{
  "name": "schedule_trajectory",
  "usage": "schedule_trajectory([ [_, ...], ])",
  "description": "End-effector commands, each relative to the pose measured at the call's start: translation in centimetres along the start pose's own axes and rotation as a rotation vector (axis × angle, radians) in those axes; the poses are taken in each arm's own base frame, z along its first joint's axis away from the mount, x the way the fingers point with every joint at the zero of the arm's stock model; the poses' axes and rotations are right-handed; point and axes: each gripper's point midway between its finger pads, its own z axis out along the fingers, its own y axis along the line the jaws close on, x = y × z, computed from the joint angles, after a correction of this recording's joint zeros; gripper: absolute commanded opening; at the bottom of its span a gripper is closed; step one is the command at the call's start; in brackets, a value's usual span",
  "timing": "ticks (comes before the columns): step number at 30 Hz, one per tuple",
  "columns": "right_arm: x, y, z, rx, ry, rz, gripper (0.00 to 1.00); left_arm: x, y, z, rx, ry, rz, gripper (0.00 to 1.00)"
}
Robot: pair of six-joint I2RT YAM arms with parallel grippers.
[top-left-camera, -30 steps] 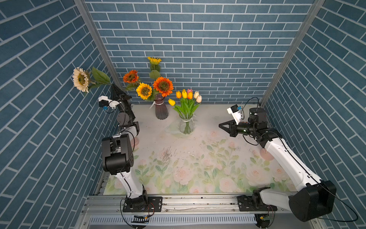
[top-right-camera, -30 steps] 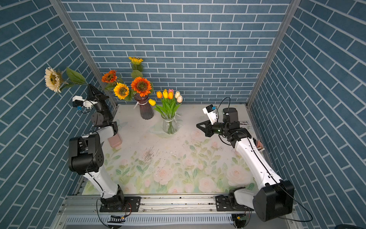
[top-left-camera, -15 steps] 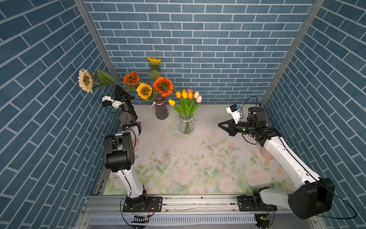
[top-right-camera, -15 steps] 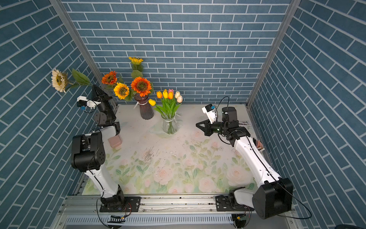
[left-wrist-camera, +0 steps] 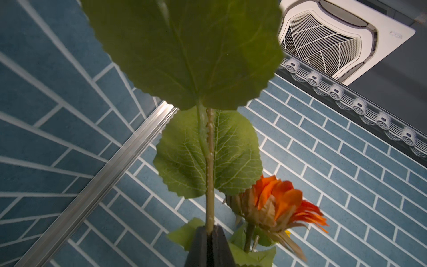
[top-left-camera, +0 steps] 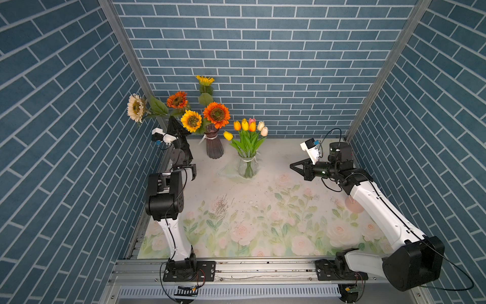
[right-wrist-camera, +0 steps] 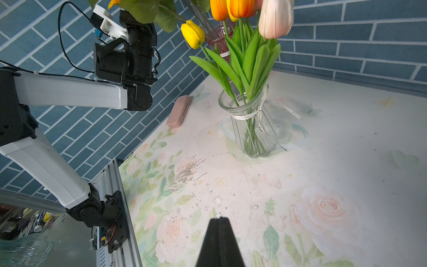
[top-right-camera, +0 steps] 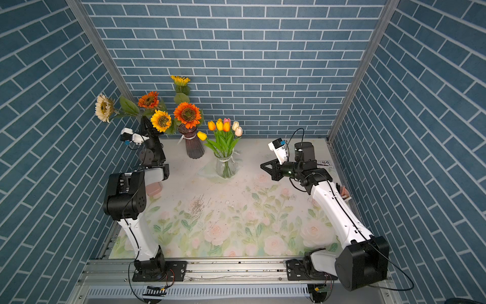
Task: Arrange the flowers in different vases according to their variety
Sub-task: Insert the flower into the vase.
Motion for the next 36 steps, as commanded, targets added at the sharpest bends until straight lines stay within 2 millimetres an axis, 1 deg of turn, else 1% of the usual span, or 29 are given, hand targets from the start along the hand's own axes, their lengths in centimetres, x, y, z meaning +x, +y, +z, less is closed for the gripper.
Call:
schedule_trajectory([
  [1, -0.1, 0.3, -0.3, 0.008, 0.008, -0.019, 0.03, -3.0, -3.6, -1.0, 0.150, -0.159, -0.074, 0.00],
  [12, 0.3, 0.1, -0.1, 0.013, 0.019, -0.013, 0.04, 1.6, -3.7, -2.4, 0.148, -0.068, -0.090, 0.00],
  [22, 0.5, -0.1, -0.1, 0.016, 0.021, -0.012, 0.04, 3.7, -4.2, -3.3, 0.170, -0.010, -0.093, 0.00],
  [26, 0.7, -0.1, 0.0, 0.017, 0.022, -0.008, 0.04, 5.0, -4.5, -3.9, 0.185, 0.025, -0.096, 0.00],
  [31, 0.6, -0.1, -0.1, 0.019, 0.021, -0.011, 0.04, 6.4, -4.2, -4.4, 0.181, 0.053, -0.105, 0.00],
  [35, 0.6, -0.1, -0.1, 0.022, 0.021, -0.014, 0.05, 6.9, -3.9, -4.4, 0.180, 0.062, -0.116, 0.00],
  [36, 0.7, -0.1, -0.1, 0.021, 0.022, -0.013, 0.05, 6.9, -3.9, -4.4, 0.181, 0.062, -0.119, 0.03],
])
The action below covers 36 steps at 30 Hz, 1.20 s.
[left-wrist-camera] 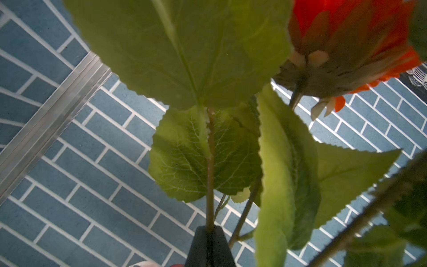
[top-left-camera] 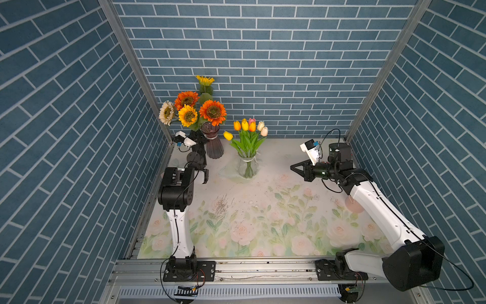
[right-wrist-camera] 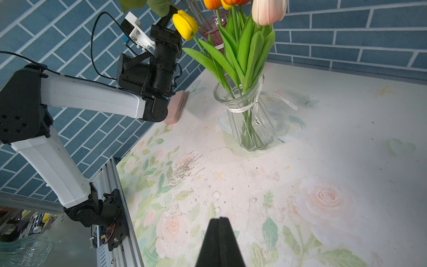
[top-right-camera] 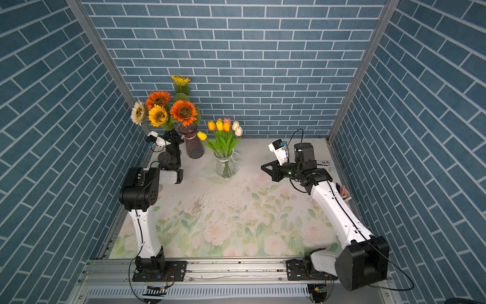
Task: Arrange the flowers in different vases according to their variety
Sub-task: Insert the flower into the vase.
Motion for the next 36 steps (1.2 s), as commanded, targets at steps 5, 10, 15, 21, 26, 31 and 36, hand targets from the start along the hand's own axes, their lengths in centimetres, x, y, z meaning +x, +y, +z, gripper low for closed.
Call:
schedule_trajectory([
  [5, 0.1, 0.1, 0.0, 0.002, 0.002, -0.032, 0.05, -3.3, -3.5, -0.5, 0.167, -0.151, -0.080, 0.34],
  [10, 0.1, 0.3, -0.1, -0.001, 0.001, -0.038, 0.05, -3.2, -3.4, -0.4, 0.172, -0.147, -0.111, 0.55],
  [15, 0.3, 0.2, -0.1, 0.002, 0.003, -0.038, 0.05, -3.3, -3.6, -0.6, 0.180, -0.141, -0.113, 0.60],
  [21, 0.4, 0.2, 0.0, 0.001, 0.005, -0.039, 0.05, -3.6, -3.3, -0.9, 0.169, -0.133, -0.103, 0.63],
  [26, 0.4, 0.3, 0.0, -0.007, 0.004, -0.041, 0.05, -3.6, -3.2, -1.9, 0.169, -0.098, -0.055, 0.64],
  [31, 0.3, 0.5, -0.2, -0.012, 0.000, -0.048, 0.05, -3.6, -4.5, -2.7, 0.222, -0.059, 0.016, 0.65],
  [36, 0.5, 0.8, -0.3, -0.019, -0.003, -0.054, 0.05, -4.2, -5.3, -4.0, 0.255, -0.022, 0.075, 0.65],
])
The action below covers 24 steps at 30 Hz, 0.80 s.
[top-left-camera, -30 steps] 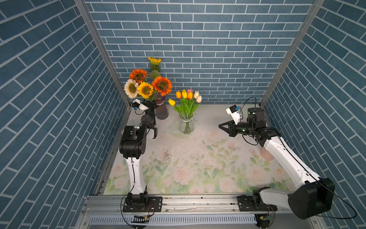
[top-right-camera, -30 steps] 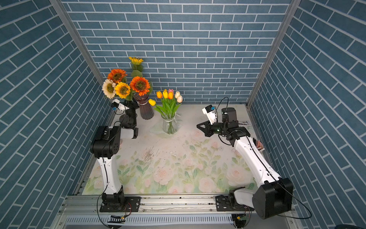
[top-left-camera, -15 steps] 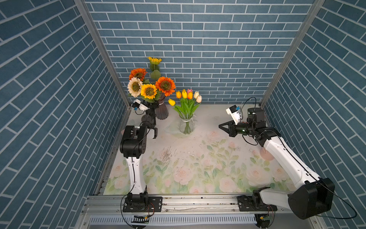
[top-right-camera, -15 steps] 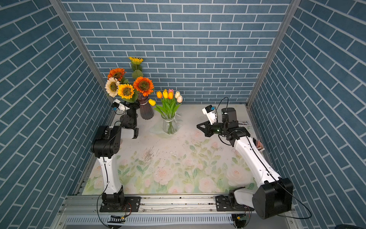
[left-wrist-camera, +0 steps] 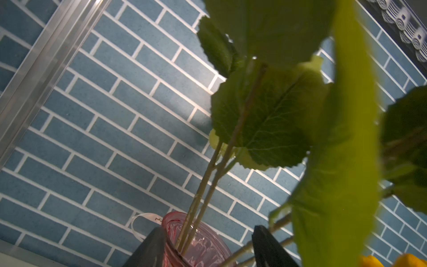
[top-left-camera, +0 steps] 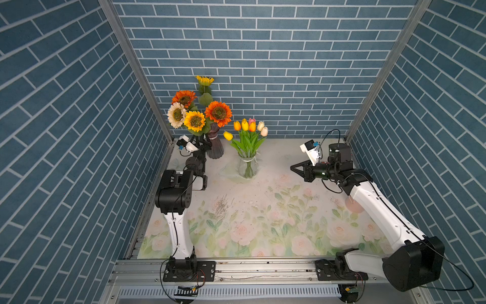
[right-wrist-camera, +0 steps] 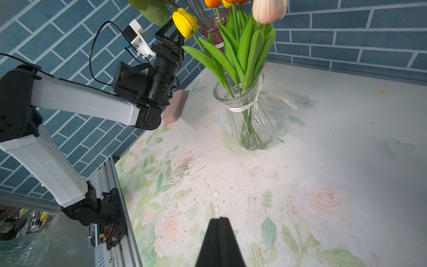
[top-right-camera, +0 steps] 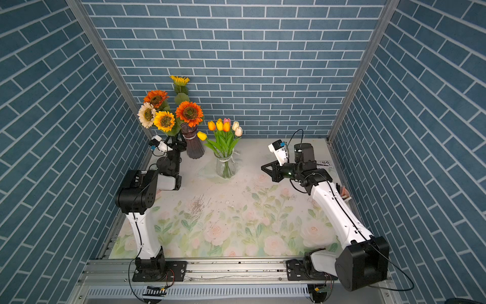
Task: Arrange the flowers in different vases according to their variety
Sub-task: Insert the flower into the vase, then reset both arms
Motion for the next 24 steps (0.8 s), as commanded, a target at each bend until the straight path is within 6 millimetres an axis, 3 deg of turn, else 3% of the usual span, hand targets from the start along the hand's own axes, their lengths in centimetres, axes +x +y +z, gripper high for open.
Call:
schedule_trajectory([
  [1, 0.3, 0.8, -0.4, -0.020, -0.007, -0.048, 0.05, -5.8, -4.7, -1.6, 0.190, -0.172, 0.074, 0.65],
  [11, 1.5, 1.2, -0.6, -0.031, 0.004, -0.061, 0.06, -7.0, -8.4, -7.7, 0.304, -0.045, 0.193, 0.65],
  [15, 2.6, -0.2, -0.6, 0.050, 0.018, -0.048, 0.06, -7.1, -10.4, -9.3, 0.357, 0.068, 0.263, 0.65],
  [20, 4.4, -6.0, -1.4, 0.375, -0.004, 0.045, 0.06, -7.9, -12.8, -10.9, 0.363, 0.271, 0.496, 0.65],
  [24, 6.8, -11.6, -3.7, 0.721, -0.040, 0.111, 0.08, -10.3, -12.4, -13.9, 0.260, 0.323, 0.663, 0.65],
])
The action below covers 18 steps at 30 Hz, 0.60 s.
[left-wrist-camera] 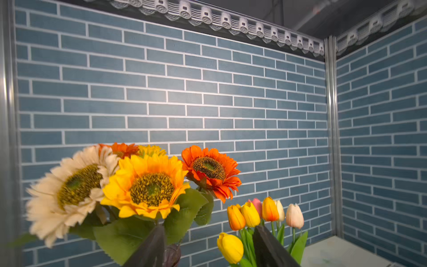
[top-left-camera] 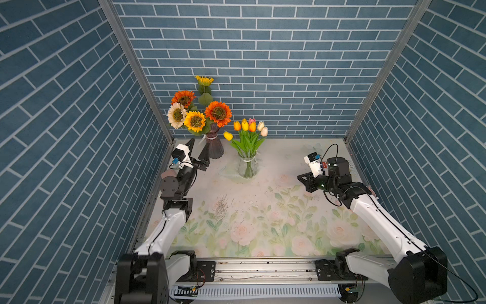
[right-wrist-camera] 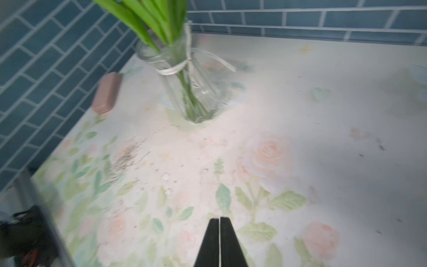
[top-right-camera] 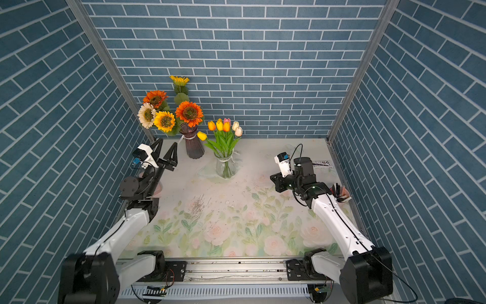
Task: Arrange the flowers in different vases according to their variety
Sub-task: Reset both arms
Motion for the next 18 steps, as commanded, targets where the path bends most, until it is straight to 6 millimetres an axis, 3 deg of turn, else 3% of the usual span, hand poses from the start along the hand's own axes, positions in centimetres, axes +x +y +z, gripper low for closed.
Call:
schedule_trajectory([
  [1, 0.4, -6.8, -0.8, 0.396, -0.082, 0.079, 0.08, 4.5, 0.9, -3.6, -0.096, 0.266, 0.134, 0.66],
  [5, 2.2, -10.7, -1.5, 0.620, -0.108, 0.079, 0.08, 4.3, 4.4, -7.3, -0.374, 0.209, 0.071, 0.69],
  [8, 1.8, -12.0, -2.4, 0.710, -0.173, 0.026, 0.08, 9.0, 5.8, -8.1, -0.460, 0.351, -0.007, 0.69],
  [12, 0.9, -12.4, -4.2, 0.784, -0.320, -0.103, 0.10, 14.6, 5.3, -8.7, -0.441, 0.420, -0.101, 0.67],
  [15, 0.9, -11.6, -4.8, 0.768, -0.439, -0.220, 0.10, 16.4, 5.9, -11.0, -0.515, 0.390, -0.108, 0.67],
  [18, 2.4, -10.5, -4.3, 0.702, -0.529, -0.291, 0.12, 17.6, 6.1, -12.9, -0.549, 0.411, -0.058, 0.66],
])
